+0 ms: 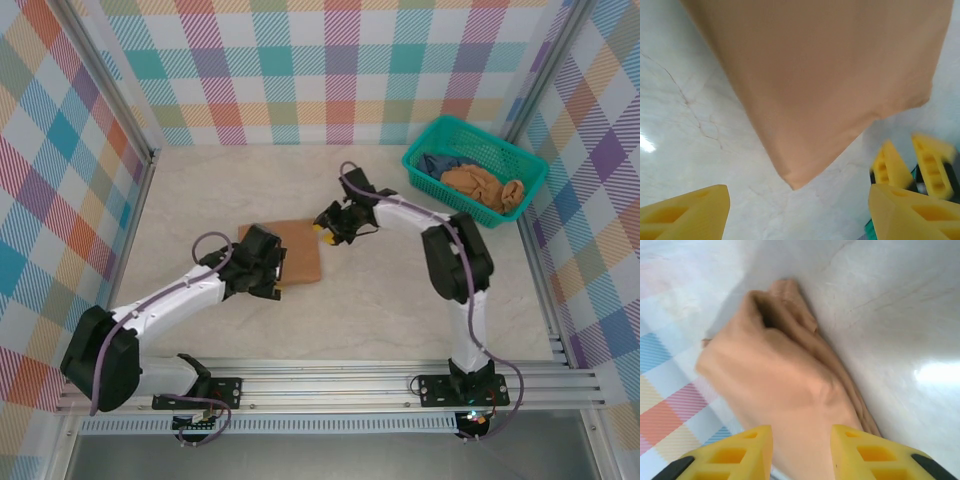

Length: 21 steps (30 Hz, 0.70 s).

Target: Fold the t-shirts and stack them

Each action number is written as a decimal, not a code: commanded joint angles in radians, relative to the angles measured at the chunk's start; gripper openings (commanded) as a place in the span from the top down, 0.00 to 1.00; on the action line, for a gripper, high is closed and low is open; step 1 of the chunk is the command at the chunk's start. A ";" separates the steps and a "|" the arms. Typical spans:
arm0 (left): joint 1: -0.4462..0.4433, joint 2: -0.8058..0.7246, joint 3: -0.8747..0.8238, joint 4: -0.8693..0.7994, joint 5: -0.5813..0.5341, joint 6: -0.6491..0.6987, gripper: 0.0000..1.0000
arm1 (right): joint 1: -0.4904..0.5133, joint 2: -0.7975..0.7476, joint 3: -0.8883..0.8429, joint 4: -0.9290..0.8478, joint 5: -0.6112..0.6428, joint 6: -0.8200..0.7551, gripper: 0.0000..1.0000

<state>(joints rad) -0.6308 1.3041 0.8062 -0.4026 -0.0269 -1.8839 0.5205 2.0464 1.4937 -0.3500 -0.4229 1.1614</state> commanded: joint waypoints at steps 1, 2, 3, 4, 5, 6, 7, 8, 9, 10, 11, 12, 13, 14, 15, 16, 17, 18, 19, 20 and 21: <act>-0.039 0.080 -0.023 0.116 -0.090 -0.229 0.27 | -0.048 -0.152 -0.098 0.042 -0.041 -0.070 0.63; -0.043 0.107 -0.008 0.149 -0.084 -0.232 0.27 | -0.060 -0.190 -0.137 0.042 -0.047 -0.080 0.63; -0.048 0.128 0.004 0.150 -0.082 -0.240 0.27 | -0.070 -0.224 -0.172 0.043 -0.051 -0.086 0.63; -0.054 0.149 0.013 0.152 -0.087 -0.255 0.27 | -0.082 -0.259 -0.208 0.044 -0.057 -0.093 0.63; -0.058 0.167 0.018 0.156 -0.091 -0.268 0.27 | -0.092 -0.288 -0.237 0.044 -0.064 -0.097 0.63; -0.059 0.181 0.023 0.154 -0.098 -0.279 0.27 | -0.102 -0.312 -0.260 0.042 -0.068 -0.101 0.63; -0.059 0.196 0.022 0.163 -0.112 -0.294 0.27 | -0.110 -0.336 -0.281 0.039 -0.075 -0.106 0.63; -0.059 0.212 0.018 0.185 -0.130 -0.312 0.27 | -0.119 -0.355 -0.294 0.029 -0.078 -0.113 0.63; -0.057 0.230 0.017 0.200 -0.142 -0.328 0.28 | -0.124 -0.369 -0.304 0.021 -0.080 -0.120 0.63; -0.058 0.252 0.015 0.221 -0.153 -0.350 0.30 | -0.130 -0.383 -0.312 0.013 -0.083 -0.128 0.63; -0.058 0.274 0.015 0.253 -0.160 -0.361 0.31 | -0.135 -0.394 -0.320 0.003 -0.086 -0.136 0.63; -0.055 0.297 0.018 0.266 -0.162 -0.377 0.33 | -0.139 -0.405 -0.326 -0.004 -0.086 -0.139 0.63; -0.055 0.314 0.020 0.275 -0.172 -0.393 0.35 | -0.144 -0.416 -0.336 -0.007 -0.087 -0.140 0.63; -0.054 0.328 0.023 0.272 -0.188 -0.410 0.38 | -0.148 -0.425 -0.342 -0.010 -0.091 -0.141 0.63; -0.051 0.339 0.025 0.268 -0.199 -0.424 0.38 | -0.152 -0.434 -0.347 -0.015 -0.090 -0.143 0.63; -0.041 0.347 0.026 0.267 -0.210 -0.435 0.39 | -0.155 -0.444 -0.353 -0.018 -0.091 -0.147 0.63; -0.030 0.352 0.029 0.264 -0.222 -0.444 0.40 | -0.157 -0.453 -0.355 -0.025 -0.089 -0.150 0.64; -0.016 0.354 0.034 0.253 -0.227 -0.446 0.41 | -0.158 -0.461 -0.358 -0.032 -0.088 -0.153 0.64; 0.005 0.356 0.042 0.242 -0.235 -0.444 0.43 | -0.159 -0.472 -0.365 -0.033 -0.087 -0.152 0.64; 0.028 0.356 0.050 0.229 -0.244 -0.433 0.45 | -0.161 -0.481 -0.372 -0.035 -0.086 -0.152 0.64; 0.050 0.355 0.058 0.216 -0.251 -0.422 0.47 | -0.160 -0.490 -0.379 -0.037 -0.085 -0.152 0.65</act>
<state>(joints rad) -0.6533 1.6260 0.8322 -0.1860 -0.1745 -1.9697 0.3656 1.6024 1.1339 -0.3634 -0.4911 1.0340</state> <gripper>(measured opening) 0.532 0.356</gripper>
